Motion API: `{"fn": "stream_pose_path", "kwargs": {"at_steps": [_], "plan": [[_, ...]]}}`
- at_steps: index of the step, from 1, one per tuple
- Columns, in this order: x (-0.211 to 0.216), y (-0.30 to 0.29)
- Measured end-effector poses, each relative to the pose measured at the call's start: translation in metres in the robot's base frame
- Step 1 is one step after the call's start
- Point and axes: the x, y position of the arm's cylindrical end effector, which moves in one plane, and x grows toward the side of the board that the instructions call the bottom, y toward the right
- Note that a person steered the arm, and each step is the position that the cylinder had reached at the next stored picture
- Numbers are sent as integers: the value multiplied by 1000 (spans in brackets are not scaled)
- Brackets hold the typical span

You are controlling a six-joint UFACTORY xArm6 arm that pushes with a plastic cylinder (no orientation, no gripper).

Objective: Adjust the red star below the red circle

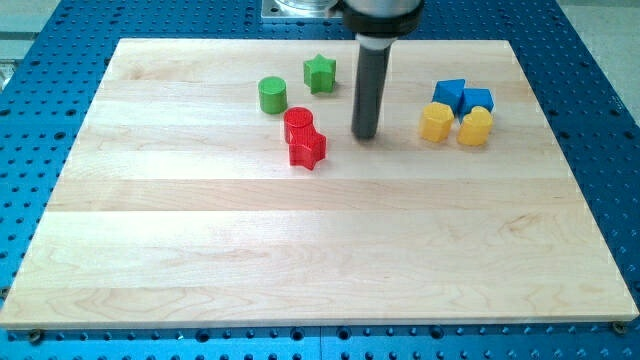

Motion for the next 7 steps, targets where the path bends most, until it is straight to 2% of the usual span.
{"fn": "stream_pose_path", "kwargs": {"at_steps": [1, 2, 3, 5, 6, 7], "plan": [[2, -41], [-4, -44], [-4, -2], [6, -8], [45, -10], [58, -78]]}}
